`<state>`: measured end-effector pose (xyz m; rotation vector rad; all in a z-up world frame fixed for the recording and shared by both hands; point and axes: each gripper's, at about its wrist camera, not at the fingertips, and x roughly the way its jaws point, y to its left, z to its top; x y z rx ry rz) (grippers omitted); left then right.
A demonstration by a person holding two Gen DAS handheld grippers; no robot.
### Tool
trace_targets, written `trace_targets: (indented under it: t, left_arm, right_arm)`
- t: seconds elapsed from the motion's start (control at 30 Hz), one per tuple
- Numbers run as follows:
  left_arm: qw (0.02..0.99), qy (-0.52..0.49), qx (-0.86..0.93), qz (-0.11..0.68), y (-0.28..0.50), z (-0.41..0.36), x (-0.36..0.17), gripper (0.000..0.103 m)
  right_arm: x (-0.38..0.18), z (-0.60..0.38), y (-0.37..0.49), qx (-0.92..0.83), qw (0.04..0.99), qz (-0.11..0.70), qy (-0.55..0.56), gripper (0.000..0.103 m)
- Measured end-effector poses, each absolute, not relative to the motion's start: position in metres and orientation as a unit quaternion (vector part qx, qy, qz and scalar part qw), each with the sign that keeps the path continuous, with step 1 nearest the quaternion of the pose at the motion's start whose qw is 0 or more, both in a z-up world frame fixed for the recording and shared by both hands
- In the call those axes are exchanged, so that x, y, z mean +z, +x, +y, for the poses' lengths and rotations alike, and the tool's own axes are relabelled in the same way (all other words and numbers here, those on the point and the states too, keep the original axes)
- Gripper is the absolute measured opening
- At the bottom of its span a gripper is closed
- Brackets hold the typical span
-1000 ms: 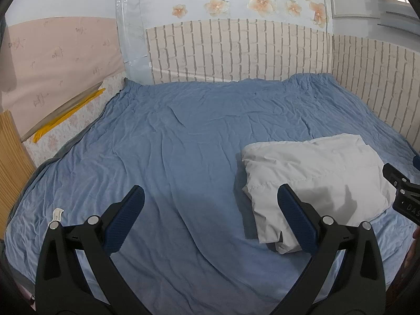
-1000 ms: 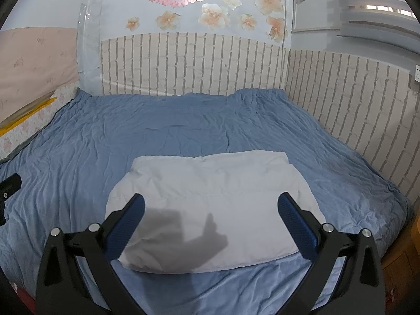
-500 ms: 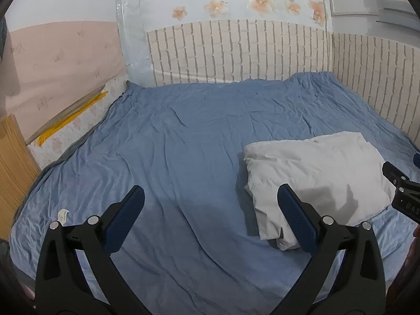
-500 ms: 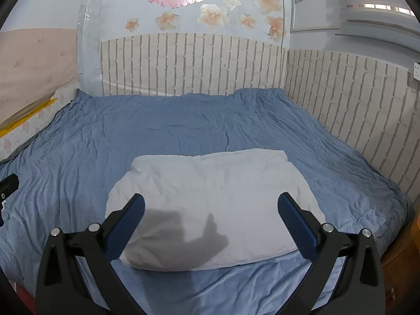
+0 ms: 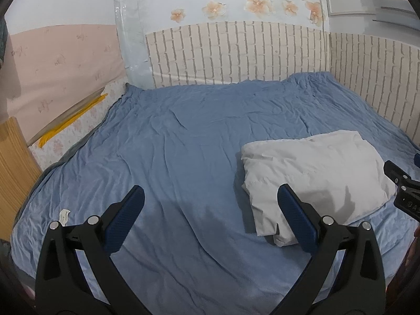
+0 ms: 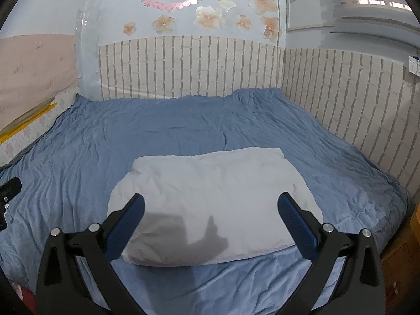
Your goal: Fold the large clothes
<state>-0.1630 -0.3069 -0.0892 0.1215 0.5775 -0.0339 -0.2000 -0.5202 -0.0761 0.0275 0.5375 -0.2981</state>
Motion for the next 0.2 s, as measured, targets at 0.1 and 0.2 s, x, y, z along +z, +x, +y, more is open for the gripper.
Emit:
trace_targets:
  t: [0.1,0.2]
  left_arm:
    - [0.955,0.062,-0.014,0.288,-0.1642,-0.3067,-0.0912,0.1]
    - [0.955,0.058,-0.015,0.29,-0.1664,-0.3042,-0.0919,0.1]
  right_arm:
    - [-0.074,-0.5188,-0.2031,-0.149,0.952,0.266,0.012,0.101]
    - [-0.0716,-0.5175,-0.2071,-0.149,0.951,0.27,0.013,0.101]
